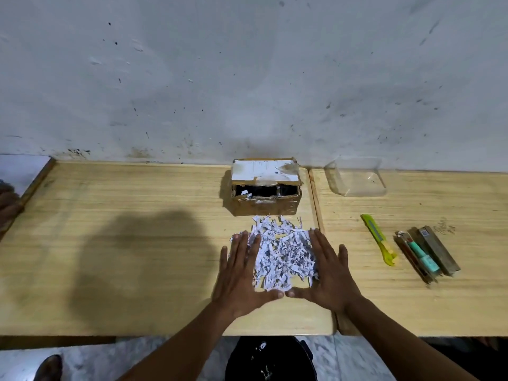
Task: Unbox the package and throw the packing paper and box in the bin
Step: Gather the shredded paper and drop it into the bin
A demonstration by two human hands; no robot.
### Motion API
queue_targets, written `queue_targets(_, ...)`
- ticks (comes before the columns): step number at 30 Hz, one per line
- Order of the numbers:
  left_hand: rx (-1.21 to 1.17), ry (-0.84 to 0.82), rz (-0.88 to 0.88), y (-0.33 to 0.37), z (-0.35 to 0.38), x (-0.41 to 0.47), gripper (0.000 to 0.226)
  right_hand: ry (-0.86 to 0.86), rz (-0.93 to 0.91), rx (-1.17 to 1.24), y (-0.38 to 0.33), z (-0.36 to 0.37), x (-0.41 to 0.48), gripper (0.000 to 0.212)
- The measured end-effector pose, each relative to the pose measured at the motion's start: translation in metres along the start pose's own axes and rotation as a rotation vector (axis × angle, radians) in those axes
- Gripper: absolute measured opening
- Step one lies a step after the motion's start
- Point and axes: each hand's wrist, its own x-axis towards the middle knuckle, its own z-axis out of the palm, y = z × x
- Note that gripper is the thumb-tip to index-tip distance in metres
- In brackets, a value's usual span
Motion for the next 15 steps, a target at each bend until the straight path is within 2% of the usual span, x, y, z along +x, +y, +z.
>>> queue_targets(3, 0.03, -0.007, 0.022, -0.008, -0.007, 0.009, 0.137, 0.001, -0.016, 0.014, 0.001, -0.005, 0.009, 0.146)
queue_targets(7, 0.074, -0.047, 0.143, -0.013, -0.015, 0.029, 0.148, -0.034, -0.103, 0.01, -0.002, -0.007, 0.024, 0.149)
queue_targets(15, 0.132, -0.053, 0.359, -0.018, -0.018, 0.071, 0.147, -0.062, -0.245, -0.086, 0.002, -0.003, 0.058, 0.127)
